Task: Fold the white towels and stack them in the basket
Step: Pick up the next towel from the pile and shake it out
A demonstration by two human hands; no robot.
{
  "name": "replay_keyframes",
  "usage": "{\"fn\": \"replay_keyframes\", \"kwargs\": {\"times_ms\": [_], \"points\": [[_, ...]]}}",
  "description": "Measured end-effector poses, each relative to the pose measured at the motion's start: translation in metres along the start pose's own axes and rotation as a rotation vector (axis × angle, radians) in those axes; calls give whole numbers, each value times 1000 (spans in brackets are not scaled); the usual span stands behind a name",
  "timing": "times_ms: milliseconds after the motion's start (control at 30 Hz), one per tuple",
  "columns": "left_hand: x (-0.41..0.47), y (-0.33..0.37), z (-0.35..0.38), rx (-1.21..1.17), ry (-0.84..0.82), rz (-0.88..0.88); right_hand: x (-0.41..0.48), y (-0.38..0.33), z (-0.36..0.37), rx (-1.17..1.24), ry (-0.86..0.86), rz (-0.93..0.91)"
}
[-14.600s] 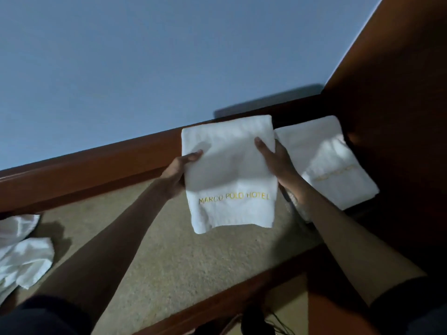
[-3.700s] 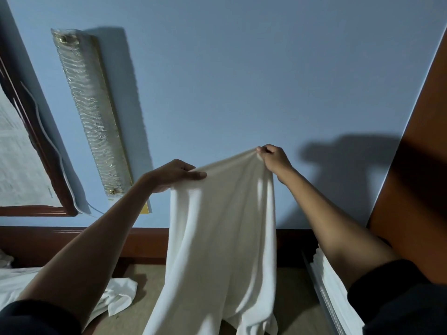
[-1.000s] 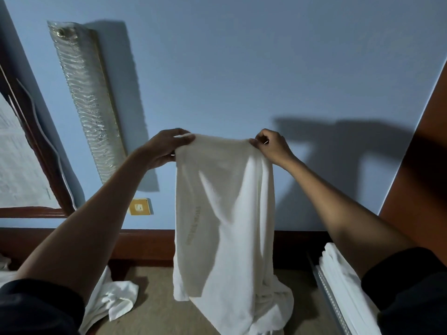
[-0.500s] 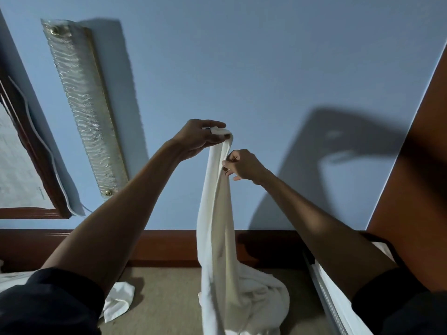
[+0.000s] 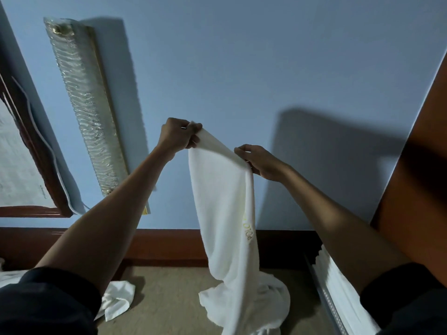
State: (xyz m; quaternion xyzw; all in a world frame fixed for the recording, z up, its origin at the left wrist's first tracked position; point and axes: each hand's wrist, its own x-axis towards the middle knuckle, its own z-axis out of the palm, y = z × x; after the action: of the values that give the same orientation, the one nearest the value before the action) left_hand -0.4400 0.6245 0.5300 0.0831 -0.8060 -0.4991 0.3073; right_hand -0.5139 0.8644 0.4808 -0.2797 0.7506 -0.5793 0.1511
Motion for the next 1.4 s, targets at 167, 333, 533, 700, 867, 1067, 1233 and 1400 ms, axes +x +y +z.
{"fn": "replay_keyframes", "kwargs": {"times_ms": [167,333,533,700,867,1067,1233,1400], "points": [[15,-12,-8,16,102,-59,-5,-3,-14,-103,-16,-12],[29,-23,-19,-20,128,-101,-6,7,-24,-145,-33,-35],[36,-29,-21,-82,202,-140,-6,13,-29,-163,-45,-43],[45,-33,-23,-118,336,-173,-8,19,-36,-222,-102,-47],[47,-29,-26,-192,413,-201,-16,35,-47,-293,-139,19],[24,-9,-1,-165,162,-176,-26,51,-47,-501,-368,244],[14,8,-7,-63,-64,-108,-21,54,-43,-310,-208,173],[-10,28,3,-77,-467,-83,-13,18,-30,-212,-176,36]]}}
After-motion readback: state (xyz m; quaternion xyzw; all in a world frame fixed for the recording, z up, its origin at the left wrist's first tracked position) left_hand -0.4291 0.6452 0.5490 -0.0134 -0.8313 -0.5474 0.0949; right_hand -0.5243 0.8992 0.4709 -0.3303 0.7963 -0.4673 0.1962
